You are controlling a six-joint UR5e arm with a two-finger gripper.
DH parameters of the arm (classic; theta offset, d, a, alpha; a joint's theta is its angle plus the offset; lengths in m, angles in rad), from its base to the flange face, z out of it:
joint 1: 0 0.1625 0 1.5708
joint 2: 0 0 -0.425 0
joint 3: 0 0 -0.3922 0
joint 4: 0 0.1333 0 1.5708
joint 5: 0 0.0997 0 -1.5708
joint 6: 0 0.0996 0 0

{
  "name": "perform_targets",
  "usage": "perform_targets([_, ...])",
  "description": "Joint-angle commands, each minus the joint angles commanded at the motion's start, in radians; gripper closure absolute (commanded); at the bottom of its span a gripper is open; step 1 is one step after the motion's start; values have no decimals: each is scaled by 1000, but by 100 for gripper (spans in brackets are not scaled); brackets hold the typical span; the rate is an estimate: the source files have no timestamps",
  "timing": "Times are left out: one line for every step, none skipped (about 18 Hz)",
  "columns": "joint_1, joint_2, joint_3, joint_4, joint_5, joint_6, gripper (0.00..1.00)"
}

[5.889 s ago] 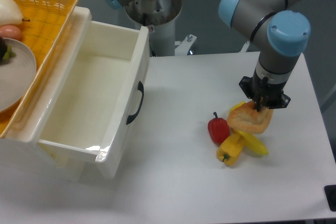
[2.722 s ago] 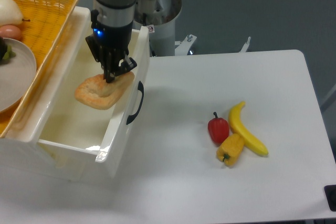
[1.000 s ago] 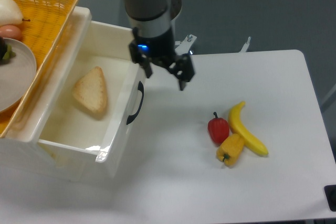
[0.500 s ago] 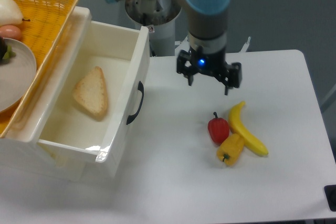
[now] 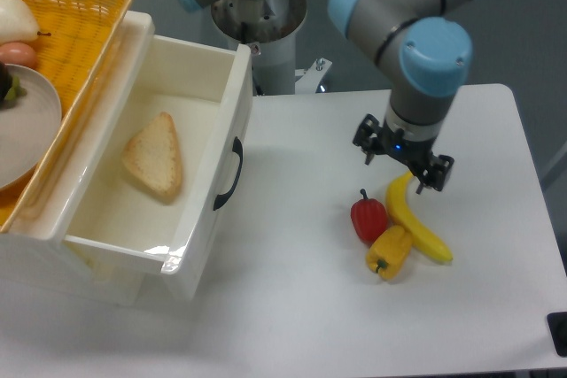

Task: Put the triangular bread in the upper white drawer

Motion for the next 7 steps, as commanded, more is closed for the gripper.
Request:
perform_targets([0,-14,2,12,-2,0,0])
perform_targets([0,-23,2,29,-2,2,0])
perform_targets([6,-28,2,37,-6,3,0])
perform_targets([11,-29,2,38,-17,3,0])
perform_targets([15,-31,2,40,-26,3,0])
perform_targets([24,-31,2,40,-34,5,0])
perform_targets([26,-31,2,40,-34,5,0])
